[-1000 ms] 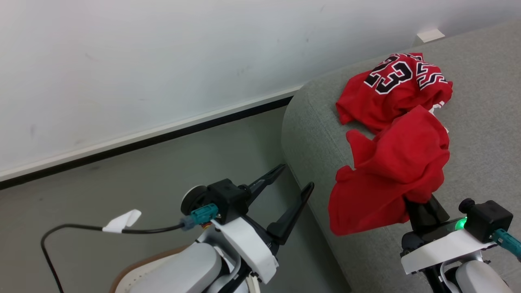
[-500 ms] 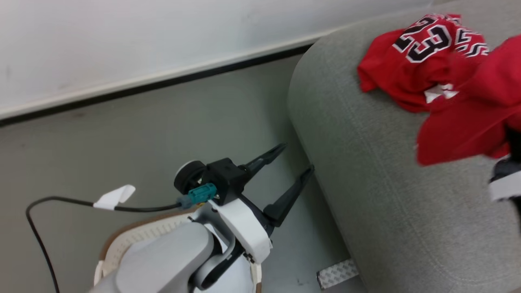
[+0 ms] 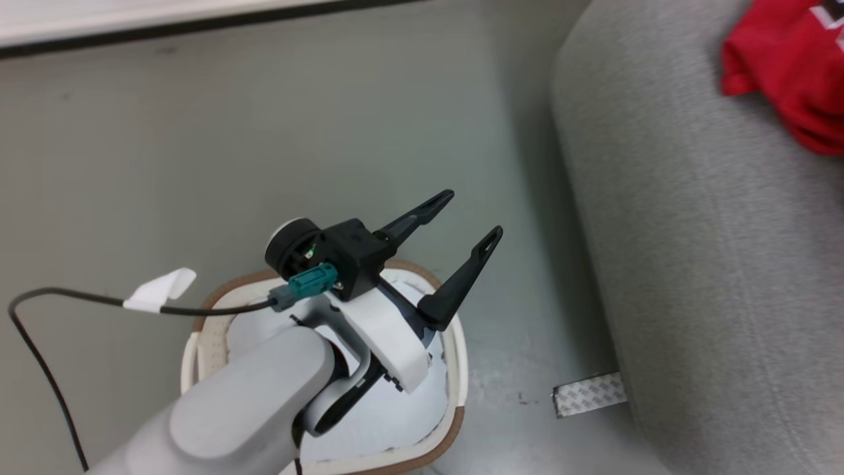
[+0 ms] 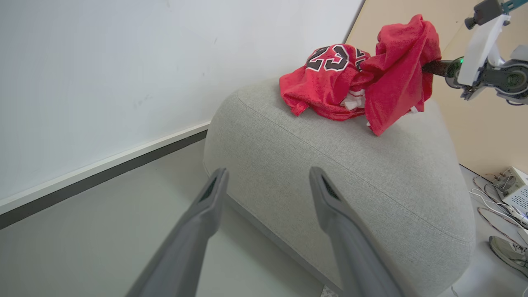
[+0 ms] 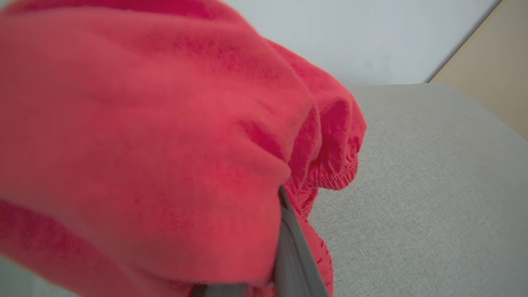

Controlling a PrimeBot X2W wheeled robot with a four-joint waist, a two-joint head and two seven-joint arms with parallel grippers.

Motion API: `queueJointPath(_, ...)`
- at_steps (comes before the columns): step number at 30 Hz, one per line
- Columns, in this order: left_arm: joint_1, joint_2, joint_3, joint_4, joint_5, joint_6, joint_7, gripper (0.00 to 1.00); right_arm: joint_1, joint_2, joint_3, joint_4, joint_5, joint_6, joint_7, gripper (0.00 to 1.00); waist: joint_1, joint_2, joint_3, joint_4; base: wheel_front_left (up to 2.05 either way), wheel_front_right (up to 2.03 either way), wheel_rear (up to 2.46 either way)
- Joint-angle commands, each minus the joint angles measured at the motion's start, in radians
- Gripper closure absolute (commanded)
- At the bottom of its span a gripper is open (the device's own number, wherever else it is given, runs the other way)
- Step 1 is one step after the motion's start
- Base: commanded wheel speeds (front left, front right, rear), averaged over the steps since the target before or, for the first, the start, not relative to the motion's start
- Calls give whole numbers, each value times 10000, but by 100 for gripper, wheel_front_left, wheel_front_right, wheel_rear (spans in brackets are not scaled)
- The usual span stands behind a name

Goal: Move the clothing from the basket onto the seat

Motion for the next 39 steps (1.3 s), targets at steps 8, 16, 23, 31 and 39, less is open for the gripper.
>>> queueJointPath(8,-294,-125,36,176,124,-59,-196,0,-706,-485,-32,1859,-863,-22,1298,96,-3,-1,645,642,0,0,0)
queueJointPath(16,-119,-178,49,453,-83,-95,-391,0,-905,-315,221,2445,-1040,-22,1415,0,-3,-1,311,617,0,0,0)
queueJointPath(23,415,-254,-20,875,-252,-135,-679,0,-375,-477,1258,2166,-880,-22,1462,0,-3,-1,-1077,486,0,0,0)
queueJointPath(31,1456,87,318,1009,-769,191,-997,0,706,-1437,2715,179,-197,-22,2028,0,-3,-1,-3188,587,0,0,0)
queueJointPath(39,2395,668,1222,347,-1421,829,-1146,0,1564,-1315,2790,-2245,176,-22,1802,0,-3,-1,-4498,1027,0,0,0)
